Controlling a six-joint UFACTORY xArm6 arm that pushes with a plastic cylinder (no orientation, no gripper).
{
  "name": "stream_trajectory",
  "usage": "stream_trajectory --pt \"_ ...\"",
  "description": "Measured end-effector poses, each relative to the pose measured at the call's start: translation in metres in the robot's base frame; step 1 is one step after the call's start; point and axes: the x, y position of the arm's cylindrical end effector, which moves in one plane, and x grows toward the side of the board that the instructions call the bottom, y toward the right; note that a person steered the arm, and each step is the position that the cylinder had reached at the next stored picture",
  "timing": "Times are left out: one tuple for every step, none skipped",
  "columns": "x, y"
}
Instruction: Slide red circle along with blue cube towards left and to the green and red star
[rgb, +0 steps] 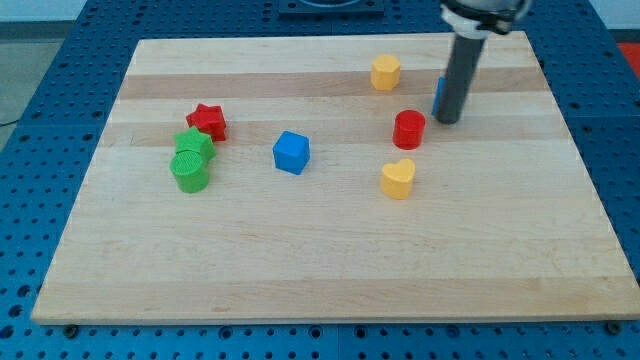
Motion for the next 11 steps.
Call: stream_trajectory --pt "0.022 -0.025" --pt "0.039 -0.024" --pt "0.048 -0.029" --pt "0.057 -0.072" --pt "0.063 -0.099" --pt "0.074 -0.103" --pt "0.076 -0.112" --pt "0.076 -0.135" --pt "0.076 -0.162" --pt "0.076 -0.187" --pt "0.077 -0.214"
